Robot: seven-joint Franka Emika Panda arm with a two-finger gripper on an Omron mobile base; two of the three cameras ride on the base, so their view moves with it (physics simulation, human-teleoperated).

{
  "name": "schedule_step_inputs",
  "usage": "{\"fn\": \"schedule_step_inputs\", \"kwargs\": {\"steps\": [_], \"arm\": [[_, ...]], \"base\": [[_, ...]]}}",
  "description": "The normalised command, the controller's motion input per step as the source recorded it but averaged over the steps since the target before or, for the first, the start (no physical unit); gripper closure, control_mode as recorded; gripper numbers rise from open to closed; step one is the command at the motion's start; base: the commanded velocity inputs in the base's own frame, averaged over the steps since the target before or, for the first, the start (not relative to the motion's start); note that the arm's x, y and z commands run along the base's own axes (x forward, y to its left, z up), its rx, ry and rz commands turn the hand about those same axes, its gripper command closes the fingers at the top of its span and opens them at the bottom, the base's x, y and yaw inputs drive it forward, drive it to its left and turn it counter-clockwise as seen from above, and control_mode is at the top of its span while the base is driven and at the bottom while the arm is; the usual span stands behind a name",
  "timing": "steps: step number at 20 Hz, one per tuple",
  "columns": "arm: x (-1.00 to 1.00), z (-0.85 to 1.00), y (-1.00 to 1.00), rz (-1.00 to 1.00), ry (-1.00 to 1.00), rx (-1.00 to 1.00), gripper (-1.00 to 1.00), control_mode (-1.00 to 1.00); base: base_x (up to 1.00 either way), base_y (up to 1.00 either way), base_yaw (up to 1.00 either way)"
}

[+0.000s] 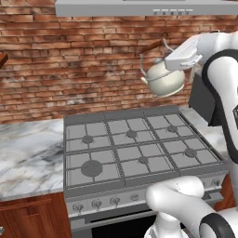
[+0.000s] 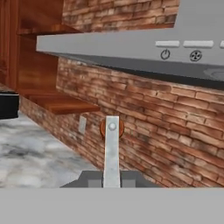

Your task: Pick the kettle from the cabinet and place it on a stove burner. Then pick the pot from the counter and place it on another stove burner. Finally, turn both burners on.

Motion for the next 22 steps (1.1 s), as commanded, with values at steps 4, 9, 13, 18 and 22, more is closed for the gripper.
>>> {"fn": "schedule_step_inputs", "kwargs": {"steps": [4, 9, 13, 18, 22], "arm": [[0.00, -0.09, 0.04, 0.21, 0.00, 0.03, 1.00, -1.00], [0.00, -0.08, 0.09, 0.20, 0.00, 0.01, 1.00, -1.00], [0.00, -0.10, 0.08, 0.18, 0.00, 0.00, 1.00, -1.00], [0.00, -0.12, 0.12, 0.11, 0.03, 0.00, 1.00, -1.00], [0.00, -0.19, 0.06, 0.10, 0.03, 0.00, 1.00, -1.00]], "base": [[0.00, 0.00, 0.00], [0.00, 0.00, 0.00], [0.00, 0.00, 0.00], [0.00, 0.00, 0.00], [0.00, 0.00, 0.00]]}}
